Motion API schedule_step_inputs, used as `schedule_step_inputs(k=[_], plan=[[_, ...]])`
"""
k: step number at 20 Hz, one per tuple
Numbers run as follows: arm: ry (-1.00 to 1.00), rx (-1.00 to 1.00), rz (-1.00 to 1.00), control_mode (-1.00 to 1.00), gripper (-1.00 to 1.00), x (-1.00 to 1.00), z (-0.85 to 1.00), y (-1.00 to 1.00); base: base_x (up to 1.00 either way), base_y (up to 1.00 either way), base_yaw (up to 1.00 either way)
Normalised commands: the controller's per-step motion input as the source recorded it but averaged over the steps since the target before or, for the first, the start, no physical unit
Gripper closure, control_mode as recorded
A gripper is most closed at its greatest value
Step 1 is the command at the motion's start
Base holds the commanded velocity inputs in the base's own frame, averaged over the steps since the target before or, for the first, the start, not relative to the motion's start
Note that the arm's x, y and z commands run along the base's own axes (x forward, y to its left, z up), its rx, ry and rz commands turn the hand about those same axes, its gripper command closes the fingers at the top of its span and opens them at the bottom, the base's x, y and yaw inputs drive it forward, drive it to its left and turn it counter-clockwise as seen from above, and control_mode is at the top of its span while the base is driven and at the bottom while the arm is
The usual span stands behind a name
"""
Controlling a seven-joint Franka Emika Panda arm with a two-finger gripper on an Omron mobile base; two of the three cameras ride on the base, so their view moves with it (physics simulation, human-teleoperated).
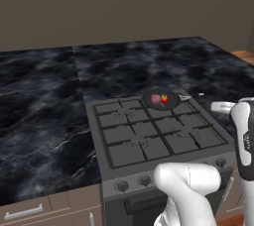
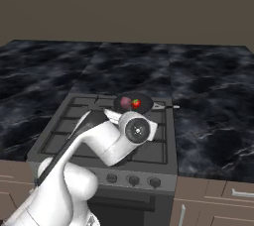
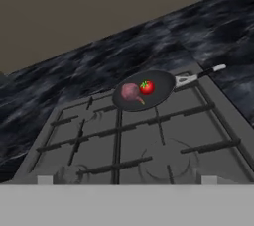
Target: Place the pan on the rear right burner on the stove. Then place the tomato and the onion in the pan and turn on the rear right burner.
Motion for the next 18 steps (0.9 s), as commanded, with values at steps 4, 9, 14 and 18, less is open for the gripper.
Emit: schedule_step_inputs(k=[4,9,14,18], plan=[[-0.27,0.00,0.11,-1.00,-1.00,-0.32,0.00,-0.21,0.00,0.00,0.00],[-0.19,0.00,0.11,-1.00,-1.00,-0.26,-0.07,-0.19,0.00,0.00,0.00],[-0.10,0.00,0.08,-1.00,-1.00,-0.22,-0.23,-0.24,0.00,0.00,0.00],[-0.06,0.00,0.07,-1.00,-1.00,-0.17,-0.28,-0.19,0.00,0.00,0.00]])
